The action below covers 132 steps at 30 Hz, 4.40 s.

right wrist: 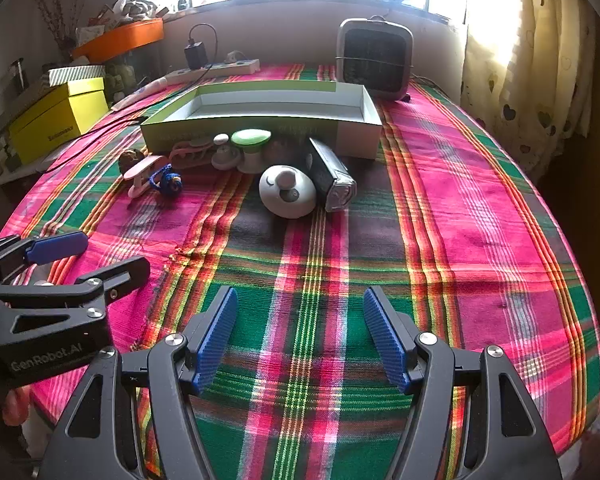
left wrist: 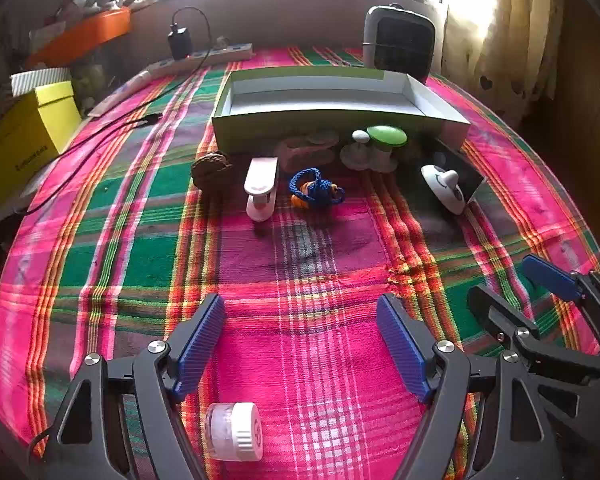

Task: Organize objects
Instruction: 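Lower the left gripper onto the white round jar and close it, then carry the jar with the left gripper while the right gripper grasps the white dome toy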

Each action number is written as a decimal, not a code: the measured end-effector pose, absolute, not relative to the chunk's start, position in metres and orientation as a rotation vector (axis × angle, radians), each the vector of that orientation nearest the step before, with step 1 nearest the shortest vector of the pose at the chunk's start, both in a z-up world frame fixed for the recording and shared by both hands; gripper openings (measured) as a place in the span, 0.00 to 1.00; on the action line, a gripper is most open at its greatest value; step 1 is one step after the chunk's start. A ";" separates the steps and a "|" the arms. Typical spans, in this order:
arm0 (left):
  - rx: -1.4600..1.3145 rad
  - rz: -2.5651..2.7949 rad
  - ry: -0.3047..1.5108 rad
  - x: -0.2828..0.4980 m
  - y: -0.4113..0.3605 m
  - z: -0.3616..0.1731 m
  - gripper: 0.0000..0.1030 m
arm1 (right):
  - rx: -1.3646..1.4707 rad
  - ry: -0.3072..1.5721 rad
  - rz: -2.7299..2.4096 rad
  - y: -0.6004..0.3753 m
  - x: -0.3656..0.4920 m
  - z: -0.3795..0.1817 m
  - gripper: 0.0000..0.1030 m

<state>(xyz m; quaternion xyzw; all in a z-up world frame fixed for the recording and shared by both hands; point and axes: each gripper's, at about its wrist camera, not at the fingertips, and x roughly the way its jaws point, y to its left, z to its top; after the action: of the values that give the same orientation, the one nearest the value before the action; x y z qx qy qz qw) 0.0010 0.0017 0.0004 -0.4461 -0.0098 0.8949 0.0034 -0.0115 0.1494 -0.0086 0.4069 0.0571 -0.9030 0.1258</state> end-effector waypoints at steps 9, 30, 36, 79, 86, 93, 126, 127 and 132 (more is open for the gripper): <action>-1.293 2.854 -0.094 0.013 -0.017 0.018 0.75 | 1.182 0.153 -2.634 0.148 -0.011 -0.009 0.64; -1.299 2.870 -0.096 0.022 -0.024 0.019 0.75 | 1.199 0.115 -2.635 0.151 -0.009 -0.007 0.64; -1.297 2.870 -0.099 0.023 -0.024 0.020 0.75 | 1.200 0.118 -2.636 0.151 -0.009 -0.007 0.64; -1.323 2.805 -0.091 0.064 -0.040 0.002 0.25 | 1.049 0.079 -2.608 0.146 0.013 0.007 0.64; -1.316 2.814 -0.090 0.054 -0.040 0.002 0.17 | 1.059 0.068 -2.616 0.150 0.005 0.006 0.64; -1.309 2.809 -0.103 0.036 -0.041 0.002 0.17 | 1.047 0.073 -2.602 0.149 -0.008 0.007 0.62; -1.317 2.791 -0.073 -0.054 -0.042 0.002 0.17 | 1.204 0.142 -2.475 0.123 -0.099 -0.006 0.46; -1.313 2.793 -0.066 -0.055 -0.042 0.002 0.17 | 1.203 0.149 -2.475 0.122 -0.099 -0.005 0.46; -1.317 2.791 -0.053 -0.059 -0.042 0.003 0.17 | 1.203 0.156 -2.478 0.122 -0.100 -0.006 0.41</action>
<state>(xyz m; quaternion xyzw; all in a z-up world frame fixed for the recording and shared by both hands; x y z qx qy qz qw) -0.0586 -0.0419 0.0027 -0.4266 -0.0171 0.9039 0.0276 -0.1002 0.1215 -0.0059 0.4282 0.0555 -0.8817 0.1902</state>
